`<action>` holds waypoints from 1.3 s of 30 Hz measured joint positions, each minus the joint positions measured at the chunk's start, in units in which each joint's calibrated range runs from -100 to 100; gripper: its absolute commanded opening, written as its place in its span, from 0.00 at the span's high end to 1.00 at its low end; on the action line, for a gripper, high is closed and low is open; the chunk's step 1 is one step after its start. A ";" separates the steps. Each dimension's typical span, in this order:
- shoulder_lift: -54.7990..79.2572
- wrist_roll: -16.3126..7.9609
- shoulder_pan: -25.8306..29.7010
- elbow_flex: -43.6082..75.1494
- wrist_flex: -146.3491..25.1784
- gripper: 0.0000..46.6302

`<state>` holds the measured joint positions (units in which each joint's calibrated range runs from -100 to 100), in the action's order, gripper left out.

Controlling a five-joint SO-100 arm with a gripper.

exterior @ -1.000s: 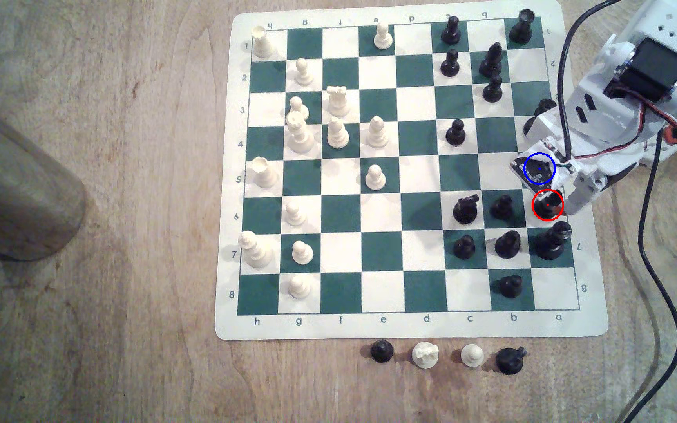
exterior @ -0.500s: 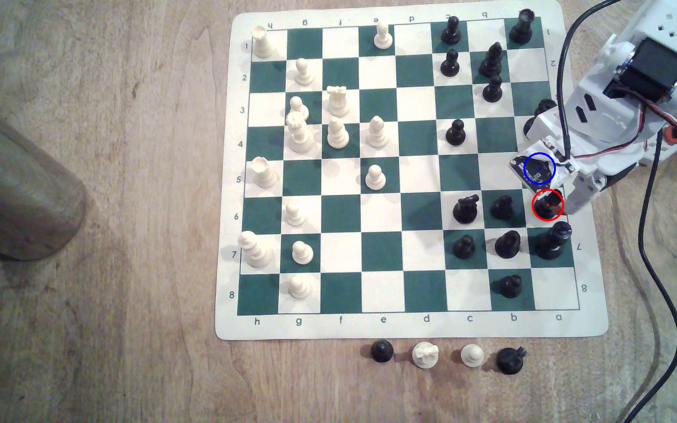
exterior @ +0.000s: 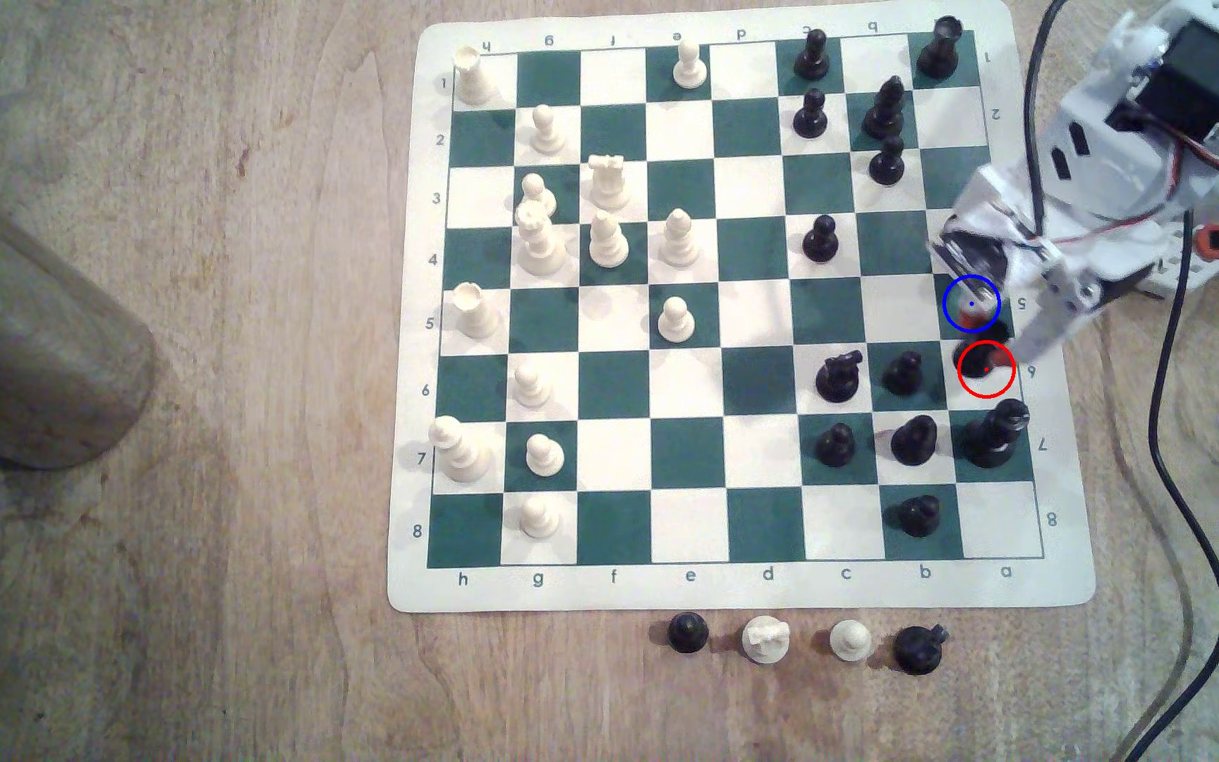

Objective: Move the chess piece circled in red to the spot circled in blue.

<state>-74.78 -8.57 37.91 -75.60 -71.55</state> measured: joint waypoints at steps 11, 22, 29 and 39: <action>-4.36 2.30 -3.98 0.00 -6.69 0.99; -6.45 3.57 -6.56 -4.79 -6.22 0.99; -7.04 3.61 -6.78 -7.68 -5.26 0.99; -6.95 3.91 -6.78 -7.86 -5.10 0.99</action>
<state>-81.73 -4.66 31.12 -83.46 -76.65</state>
